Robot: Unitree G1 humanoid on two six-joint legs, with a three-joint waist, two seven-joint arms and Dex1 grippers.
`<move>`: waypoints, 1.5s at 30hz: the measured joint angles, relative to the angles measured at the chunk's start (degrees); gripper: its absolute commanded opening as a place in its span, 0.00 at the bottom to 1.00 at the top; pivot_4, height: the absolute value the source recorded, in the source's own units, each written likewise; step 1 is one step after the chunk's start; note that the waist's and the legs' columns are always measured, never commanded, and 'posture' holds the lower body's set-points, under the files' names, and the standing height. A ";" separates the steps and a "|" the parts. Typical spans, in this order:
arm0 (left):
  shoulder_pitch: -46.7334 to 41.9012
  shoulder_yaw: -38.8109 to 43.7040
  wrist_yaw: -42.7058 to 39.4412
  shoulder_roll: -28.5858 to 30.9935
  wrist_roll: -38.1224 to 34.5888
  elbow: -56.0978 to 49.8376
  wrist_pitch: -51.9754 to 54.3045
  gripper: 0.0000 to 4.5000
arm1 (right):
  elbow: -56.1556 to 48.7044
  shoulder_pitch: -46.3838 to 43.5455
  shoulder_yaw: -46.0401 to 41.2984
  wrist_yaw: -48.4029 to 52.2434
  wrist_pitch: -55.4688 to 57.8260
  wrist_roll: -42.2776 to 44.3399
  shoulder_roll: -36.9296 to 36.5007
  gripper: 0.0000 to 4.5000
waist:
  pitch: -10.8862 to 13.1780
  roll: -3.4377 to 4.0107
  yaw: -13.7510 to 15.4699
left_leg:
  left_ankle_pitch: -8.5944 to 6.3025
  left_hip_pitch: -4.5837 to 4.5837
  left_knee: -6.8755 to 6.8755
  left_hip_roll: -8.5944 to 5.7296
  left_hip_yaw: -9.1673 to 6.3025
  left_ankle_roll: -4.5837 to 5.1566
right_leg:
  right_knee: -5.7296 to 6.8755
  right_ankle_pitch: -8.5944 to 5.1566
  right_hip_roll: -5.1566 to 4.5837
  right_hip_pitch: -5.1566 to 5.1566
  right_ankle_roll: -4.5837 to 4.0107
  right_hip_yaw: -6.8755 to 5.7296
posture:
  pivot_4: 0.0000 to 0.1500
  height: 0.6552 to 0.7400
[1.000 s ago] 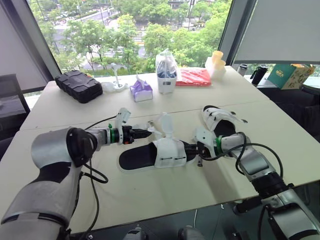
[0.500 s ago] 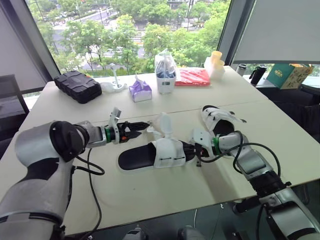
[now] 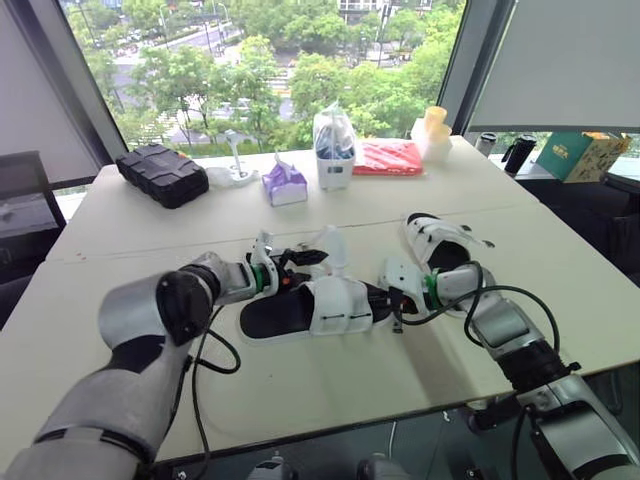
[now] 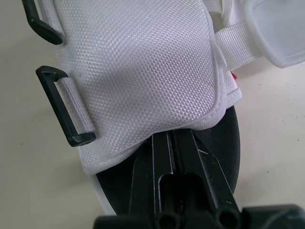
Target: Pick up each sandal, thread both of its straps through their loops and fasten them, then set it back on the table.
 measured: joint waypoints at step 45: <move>18.06 6.63 16.49 -11.00 -34.58 -50.36 9.87 0.98 | 0.03 -0.07 0.36 -0.06 -1.27 -1.21 0.48 0.00 | 0.03 -0.02 -0.24 | -0.09 0.25 -0.23 0.03 -0.08 -0.15 | -0.42 0.00 0.04 0.27 -0.02 0.00 | 1.00 1.00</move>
